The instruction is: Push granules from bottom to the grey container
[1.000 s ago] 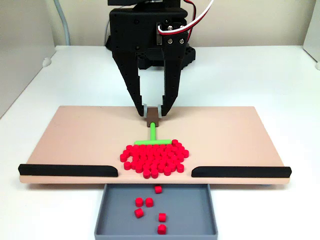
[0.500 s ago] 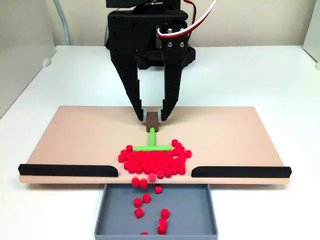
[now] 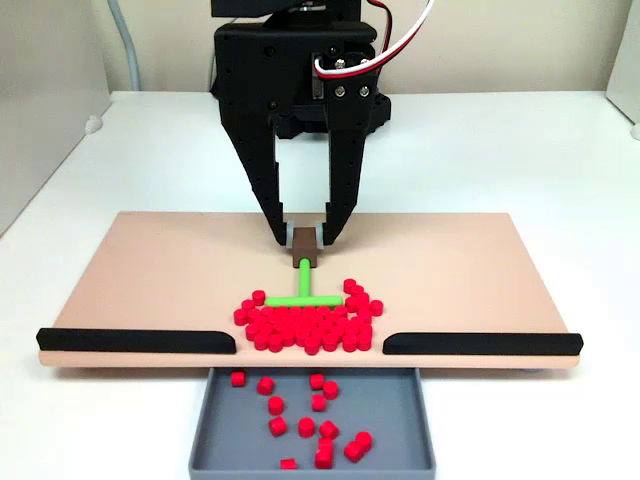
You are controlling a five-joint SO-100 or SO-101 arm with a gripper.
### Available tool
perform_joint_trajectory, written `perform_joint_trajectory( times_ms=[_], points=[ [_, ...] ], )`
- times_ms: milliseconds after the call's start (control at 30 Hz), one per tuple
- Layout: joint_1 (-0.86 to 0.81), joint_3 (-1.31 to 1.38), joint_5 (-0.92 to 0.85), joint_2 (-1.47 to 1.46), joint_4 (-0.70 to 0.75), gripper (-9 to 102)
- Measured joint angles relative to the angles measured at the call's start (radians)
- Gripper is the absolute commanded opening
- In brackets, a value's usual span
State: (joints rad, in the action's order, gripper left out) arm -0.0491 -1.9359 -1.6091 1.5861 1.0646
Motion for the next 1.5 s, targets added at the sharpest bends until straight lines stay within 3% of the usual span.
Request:
perform_joint_trajectory(
  times_ms=[300,767,1033,1500],
  points=[
    [0.008,0.103,0.011,0.023,0.150,0],
    [-0.003,0.107,-0.017,0.305,0.459,0],
    [-0.003,-0.026,-0.017,0.469,0.482,0],
    [0.077,-0.028,-0.003,0.554,0.482,0]
  ],
)
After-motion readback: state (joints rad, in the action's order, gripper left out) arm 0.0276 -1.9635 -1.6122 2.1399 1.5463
